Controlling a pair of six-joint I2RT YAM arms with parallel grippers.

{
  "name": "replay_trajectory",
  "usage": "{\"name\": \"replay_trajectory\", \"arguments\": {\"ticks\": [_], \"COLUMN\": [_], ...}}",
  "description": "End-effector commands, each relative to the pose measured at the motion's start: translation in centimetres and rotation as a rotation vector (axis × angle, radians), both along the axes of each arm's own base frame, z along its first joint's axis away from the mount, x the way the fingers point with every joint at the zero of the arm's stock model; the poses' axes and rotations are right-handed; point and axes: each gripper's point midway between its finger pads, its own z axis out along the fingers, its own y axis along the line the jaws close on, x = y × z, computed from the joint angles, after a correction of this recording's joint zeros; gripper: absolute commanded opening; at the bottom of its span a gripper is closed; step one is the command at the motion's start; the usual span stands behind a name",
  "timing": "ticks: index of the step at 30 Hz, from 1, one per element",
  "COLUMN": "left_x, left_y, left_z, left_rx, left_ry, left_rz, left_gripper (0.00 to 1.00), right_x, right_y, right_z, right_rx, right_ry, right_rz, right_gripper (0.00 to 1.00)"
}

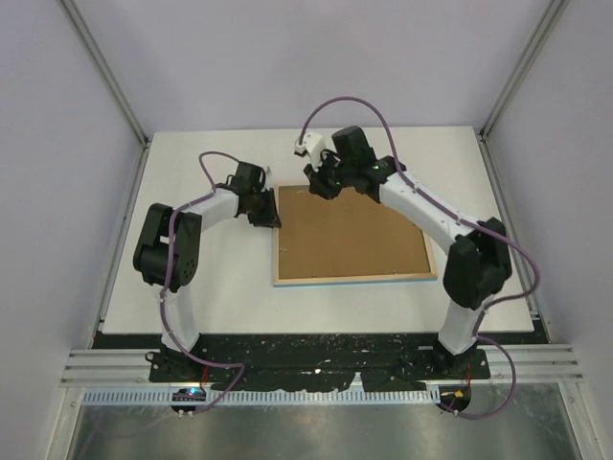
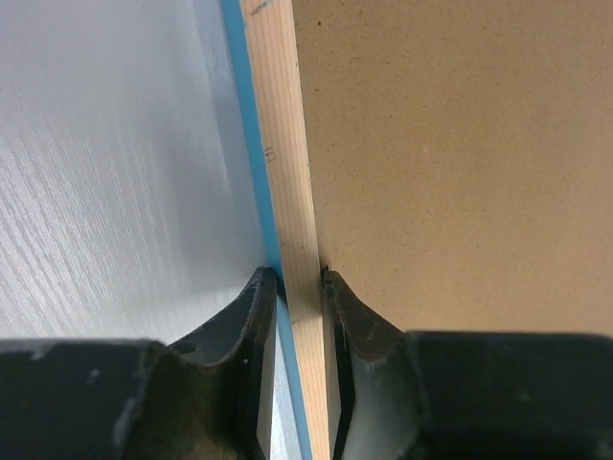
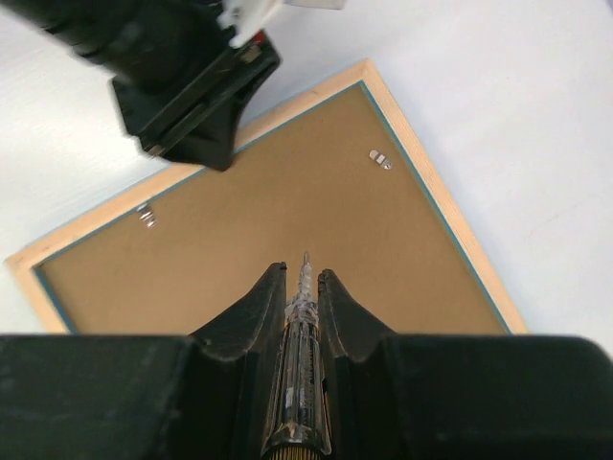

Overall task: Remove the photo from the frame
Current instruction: Release the photo frame item from the photo frame.

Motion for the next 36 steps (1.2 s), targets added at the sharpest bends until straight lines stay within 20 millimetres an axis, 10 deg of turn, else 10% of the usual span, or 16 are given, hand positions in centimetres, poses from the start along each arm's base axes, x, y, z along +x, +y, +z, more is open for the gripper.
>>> {"name": "replay_trajectory", "arguments": {"ticks": [1,9,36], "left_x": [0.1,0.1,0.2], "left_y": [0.8,1.0,1.1], "left_z": [-0.4,-0.3,-0.2], "left_rx": [0.02,0.017,0.011], "left_ry": [0.007,0.007,0.005], "left_rz": [0.013,0.018,0.021], "left_gripper": [0.27,0.35,0.35], "right_x": [-5.2,-10.5,-13.6], "right_y": [-2.0,-4.6,-2.5], "right_z": [3.5,1.8,0.3], "right_rx": [0.034,0.075,0.228], "right_ry": [-0.076,-0.158,-0.062], "right_rz": [0.116,0.18,0.298], "right_gripper": [0.08,0.08,0.08]}}
